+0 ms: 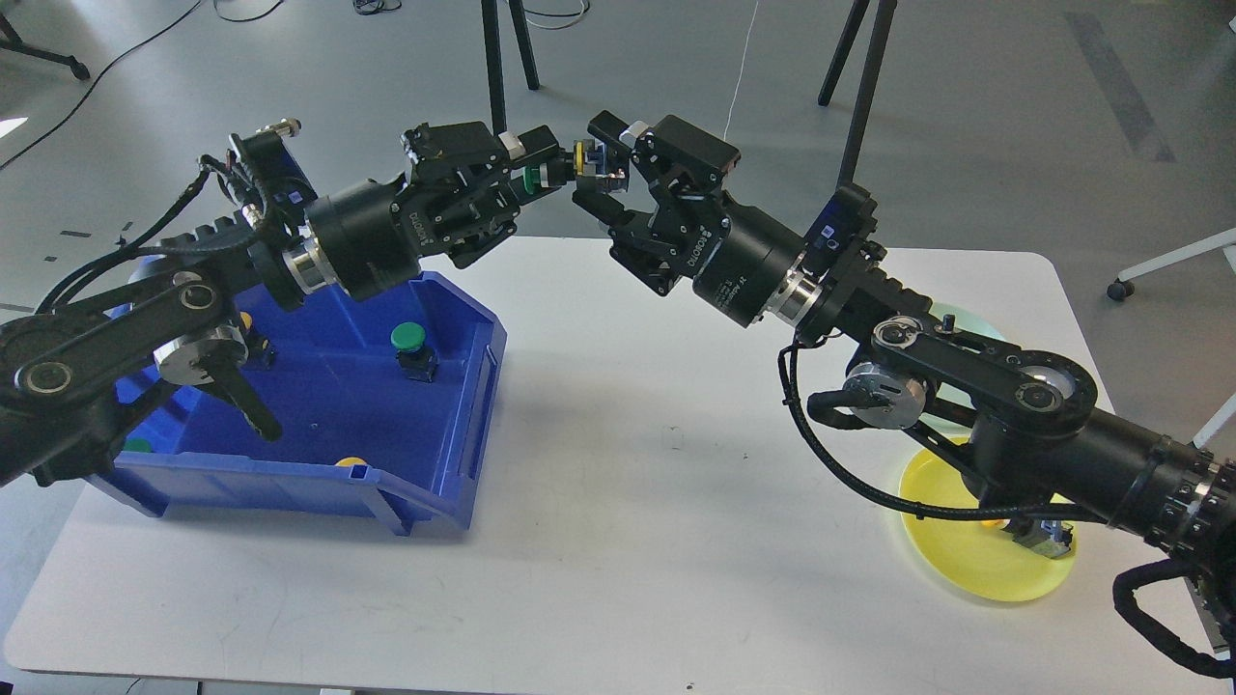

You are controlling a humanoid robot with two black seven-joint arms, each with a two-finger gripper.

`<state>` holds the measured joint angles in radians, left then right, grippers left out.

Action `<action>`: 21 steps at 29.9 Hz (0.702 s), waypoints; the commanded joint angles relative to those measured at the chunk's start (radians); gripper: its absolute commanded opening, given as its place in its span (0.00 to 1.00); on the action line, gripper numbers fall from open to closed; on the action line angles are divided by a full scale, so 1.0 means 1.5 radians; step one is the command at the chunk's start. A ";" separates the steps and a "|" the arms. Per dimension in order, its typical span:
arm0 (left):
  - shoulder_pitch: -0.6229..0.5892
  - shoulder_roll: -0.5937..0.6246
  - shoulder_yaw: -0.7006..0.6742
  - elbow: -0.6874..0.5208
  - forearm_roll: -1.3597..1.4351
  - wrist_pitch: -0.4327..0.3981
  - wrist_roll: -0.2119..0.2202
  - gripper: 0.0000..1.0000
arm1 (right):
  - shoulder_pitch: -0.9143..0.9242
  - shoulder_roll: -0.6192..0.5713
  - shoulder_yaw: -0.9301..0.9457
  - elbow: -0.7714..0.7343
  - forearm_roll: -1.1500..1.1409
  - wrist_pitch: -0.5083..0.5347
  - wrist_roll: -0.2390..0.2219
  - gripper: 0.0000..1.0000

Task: Pass button and place on color plate
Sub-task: 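Grasp the second button with the right gripper from the left gripper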

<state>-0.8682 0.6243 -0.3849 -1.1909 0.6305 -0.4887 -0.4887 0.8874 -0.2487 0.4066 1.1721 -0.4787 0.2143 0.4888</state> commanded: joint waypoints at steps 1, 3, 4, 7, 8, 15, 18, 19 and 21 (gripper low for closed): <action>0.000 0.000 0.000 0.000 0.000 0.000 0.000 0.15 | -0.001 -0.003 0.000 0.000 0.000 -0.007 0.000 0.69; 0.000 0.000 0.000 0.000 0.000 0.000 0.000 0.15 | -0.001 -0.004 0.000 0.000 0.000 -0.007 0.000 0.69; 0.000 0.000 0.000 0.000 0.000 0.000 0.000 0.15 | -0.001 -0.004 0.001 0.000 0.000 -0.007 0.000 0.68; 0.000 0.000 0.000 0.000 0.000 0.000 0.000 0.15 | -0.001 -0.003 0.000 0.000 0.000 -0.008 0.000 0.66; 0.000 0.000 0.000 0.000 0.000 0.000 0.000 0.15 | -0.001 -0.003 0.001 0.000 0.000 -0.008 0.000 0.66; 0.000 0.000 0.000 0.001 0.000 0.000 0.000 0.15 | -0.001 -0.003 0.000 0.000 0.000 -0.008 0.000 0.58; 0.001 -0.001 0.000 0.001 -0.001 0.000 0.000 0.15 | 0.000 -0.004 0.000 0.001 0.000 -0.007 0.000 0.51; 0.002 0.000 0.000 0.001 0.000 0.000 0.000 0.15 | -0.001 -0.004 0.000 0.002 0.000 -0.007 0.000 0.49; 0.002 0.000 0.000 0.001 0.000 0.000 0.000 0.15 | -0.001 -0.004 0.000 0.002 0.000 -0.006 0.000 0.46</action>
<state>-0.8661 0.6239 -0.3851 -1.1889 0.6305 -0.4887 -0.4887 0.8867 -0.2536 0.4070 1.1736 -0.4786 0.2032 0.4888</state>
